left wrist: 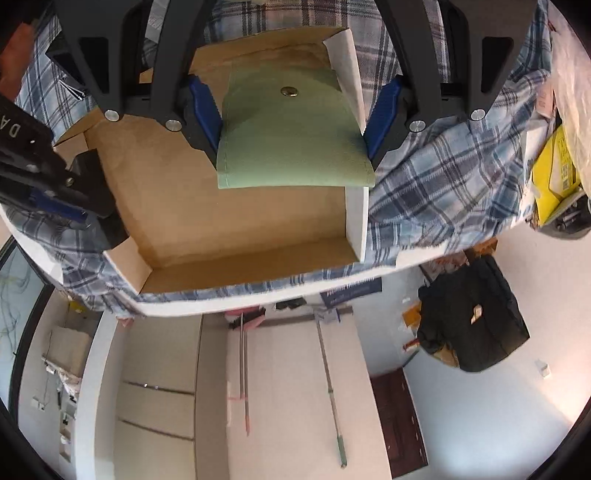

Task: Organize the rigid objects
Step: 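Lower the green pouch into the cardboard box and open the left gripper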

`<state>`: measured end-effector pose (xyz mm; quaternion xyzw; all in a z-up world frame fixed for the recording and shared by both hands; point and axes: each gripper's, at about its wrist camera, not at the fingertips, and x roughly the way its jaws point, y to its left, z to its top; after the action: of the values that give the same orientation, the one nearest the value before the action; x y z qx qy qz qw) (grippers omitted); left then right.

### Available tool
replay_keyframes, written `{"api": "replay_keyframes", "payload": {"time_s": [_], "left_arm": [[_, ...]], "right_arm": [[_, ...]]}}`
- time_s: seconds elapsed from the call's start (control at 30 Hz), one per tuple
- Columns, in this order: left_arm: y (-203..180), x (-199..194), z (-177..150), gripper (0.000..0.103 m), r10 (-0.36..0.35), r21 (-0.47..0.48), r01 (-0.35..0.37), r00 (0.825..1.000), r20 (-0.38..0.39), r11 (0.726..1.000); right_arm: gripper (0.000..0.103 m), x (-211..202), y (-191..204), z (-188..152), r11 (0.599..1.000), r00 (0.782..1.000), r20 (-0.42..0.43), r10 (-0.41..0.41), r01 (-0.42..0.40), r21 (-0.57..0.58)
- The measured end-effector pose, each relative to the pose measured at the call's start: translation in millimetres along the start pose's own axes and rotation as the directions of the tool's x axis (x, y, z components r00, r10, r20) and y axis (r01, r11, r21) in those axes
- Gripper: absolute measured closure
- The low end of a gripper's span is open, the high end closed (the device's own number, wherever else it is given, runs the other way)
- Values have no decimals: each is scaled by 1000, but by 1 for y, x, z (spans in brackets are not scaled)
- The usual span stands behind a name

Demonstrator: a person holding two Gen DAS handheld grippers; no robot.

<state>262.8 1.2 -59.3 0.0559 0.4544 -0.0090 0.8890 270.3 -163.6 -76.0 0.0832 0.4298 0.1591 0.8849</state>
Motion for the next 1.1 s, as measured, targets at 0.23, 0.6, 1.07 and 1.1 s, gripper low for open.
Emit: {"api": "replay_keyframes", "payload": {"time_s": [0.23,0.6,1.07,1.1], "left_arm": [[3,3,-2,30,-11,-6,11,999,-30,1000],[3,11,-5,30,-44,-11,43,993,-105,999],[4,-40,-2,21,-38,-25,43,987,159,999],[6,-50,-2,19,-29,-34,38,975,222,999]], "right_arm": [[70,-1,-3,0,1000,1000,-4,-7,7,10],[70,-1,0,-1,1000,1000,-7,10,-10,-7],[70,8,-5,-1,1000,999,-43,-8,8,-6],[70,10,-5,-2,1000,999,-50,-8,8,-5]]}}
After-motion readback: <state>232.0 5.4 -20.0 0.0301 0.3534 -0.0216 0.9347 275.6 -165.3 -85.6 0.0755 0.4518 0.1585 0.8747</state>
